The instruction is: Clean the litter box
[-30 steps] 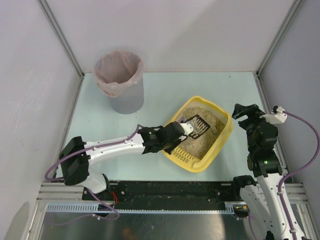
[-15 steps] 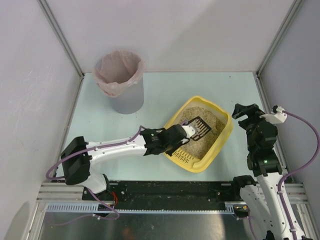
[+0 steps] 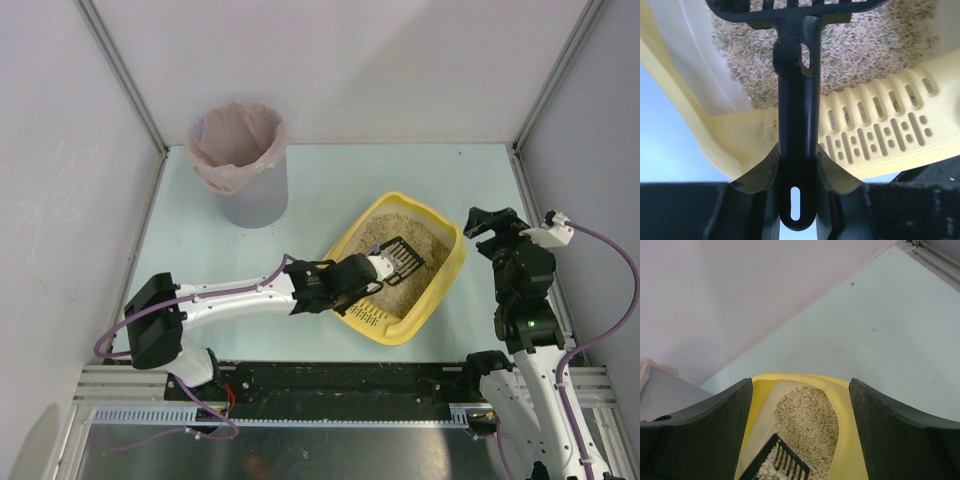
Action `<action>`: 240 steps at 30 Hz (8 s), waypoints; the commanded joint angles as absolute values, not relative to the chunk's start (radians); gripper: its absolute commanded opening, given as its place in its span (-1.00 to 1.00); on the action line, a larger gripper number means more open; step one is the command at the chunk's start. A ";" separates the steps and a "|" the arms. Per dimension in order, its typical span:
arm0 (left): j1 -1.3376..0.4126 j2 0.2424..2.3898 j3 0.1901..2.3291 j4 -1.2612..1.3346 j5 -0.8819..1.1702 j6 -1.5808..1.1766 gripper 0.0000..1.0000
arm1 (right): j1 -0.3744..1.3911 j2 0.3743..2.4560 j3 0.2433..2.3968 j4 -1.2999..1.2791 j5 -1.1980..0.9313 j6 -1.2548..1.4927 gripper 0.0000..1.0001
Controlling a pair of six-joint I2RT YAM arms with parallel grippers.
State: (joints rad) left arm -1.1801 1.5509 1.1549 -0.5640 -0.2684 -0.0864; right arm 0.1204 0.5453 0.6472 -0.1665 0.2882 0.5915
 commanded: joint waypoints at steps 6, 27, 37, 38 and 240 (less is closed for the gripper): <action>-1.224 1.542 1.187 -0.552 -0.407 -0.049 -1.00 | 0.121 0.546 0.647 -0.140 0.285 0.594 0.66; -1.200 1.531 1.189 -0.552 -0.282 -0.072 -1.00 | 0.121 0.538 0.649 -0.144 0.298 0.591 0.66; -1.226 1.534 1.200 -0.552 -0.359 -0.067 -1.00 | 0.123 0.548 0.647 -0.138 0.287 0.598 0.65; -1.226 1.546 1.204 -0.554 -0.360 -0.071 -1.00 | 0.124 0.549 0.647 -0.138 0.284 0.598 0.65; -1.055 2.014 2.026 -1.419 -0.025 -0.465 -1.00 | 0.118 0.342 0.649 -0.201 0.348 0.563 0.68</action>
State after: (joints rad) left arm -1.0546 1.9591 1.9430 -1.3464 -0.0425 -0.4786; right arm 0.1204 0.3492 0.6449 -0.2134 0.3225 0.5747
